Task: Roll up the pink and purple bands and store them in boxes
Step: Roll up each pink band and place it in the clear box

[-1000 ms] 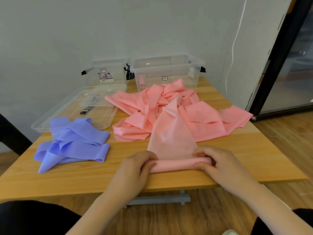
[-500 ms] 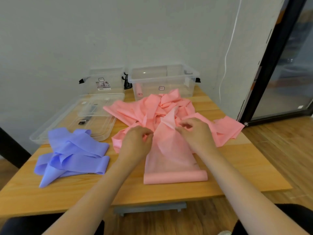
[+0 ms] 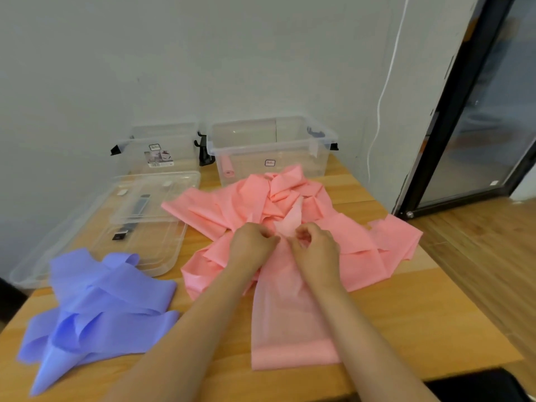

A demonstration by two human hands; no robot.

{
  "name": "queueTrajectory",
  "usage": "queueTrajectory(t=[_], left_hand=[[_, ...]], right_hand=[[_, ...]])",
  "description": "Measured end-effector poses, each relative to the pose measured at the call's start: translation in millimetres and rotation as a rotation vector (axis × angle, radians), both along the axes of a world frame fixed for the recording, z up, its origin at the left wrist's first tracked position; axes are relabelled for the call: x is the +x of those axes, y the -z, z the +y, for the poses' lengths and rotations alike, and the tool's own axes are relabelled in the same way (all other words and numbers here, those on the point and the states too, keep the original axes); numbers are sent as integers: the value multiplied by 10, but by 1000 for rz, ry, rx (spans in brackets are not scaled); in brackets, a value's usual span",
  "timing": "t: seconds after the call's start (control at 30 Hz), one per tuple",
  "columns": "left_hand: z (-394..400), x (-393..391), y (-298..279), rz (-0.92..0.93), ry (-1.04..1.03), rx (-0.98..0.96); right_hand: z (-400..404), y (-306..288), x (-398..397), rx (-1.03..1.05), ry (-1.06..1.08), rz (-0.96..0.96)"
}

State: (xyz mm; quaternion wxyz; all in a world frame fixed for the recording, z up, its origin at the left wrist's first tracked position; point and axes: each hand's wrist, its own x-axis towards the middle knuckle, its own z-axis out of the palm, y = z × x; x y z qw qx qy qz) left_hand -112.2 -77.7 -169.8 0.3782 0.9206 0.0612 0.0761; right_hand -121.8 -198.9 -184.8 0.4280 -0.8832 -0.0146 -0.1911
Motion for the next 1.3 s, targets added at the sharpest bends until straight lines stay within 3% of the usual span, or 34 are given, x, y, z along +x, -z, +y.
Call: queueTrajectory(t=[0.1,0.2,0.3,0.4,0.47,0.67,0.77,0.83,0.9,1.0,1.13,1.3], left_hand=[[38,-8,-29,-52,-35,-218],[98,0,-31,-25,-132,-505],[89,2,-44,151,-157,-811],[76,75,-161,373,-54,-1137],[59,141,-263,457,-24,-1262],[-86,230,-256,198,58,-1303],[-168,137,-199,164,178,-1281],[-206,66,-200,173,253,-1216],[-201,32,-222,198,263,-1249],[-158,49,-292,393,137,-1370],[-230,100,-370,651,149,-1283],[-349,212,-458,538,97,-1270]], right_hand=[[-18,19,28,-26,31,5],[-75,16,45,103,86,-100],[-96,-21,38,333,88,-53],[-87,-55,37,454,53,-22],[-90,-71,46,534,40,-40],[-174,-130,29,810,131,-182],[-188,-95,97,806,35,-68],[-168,-44,122,672,4,-7],[-166,-19,118,626,36,-78],[-212,-96,68,773,64,-214],[-203,-169,-7,901,-30,-275],[-204,-168,-29,1042,125,-336]])
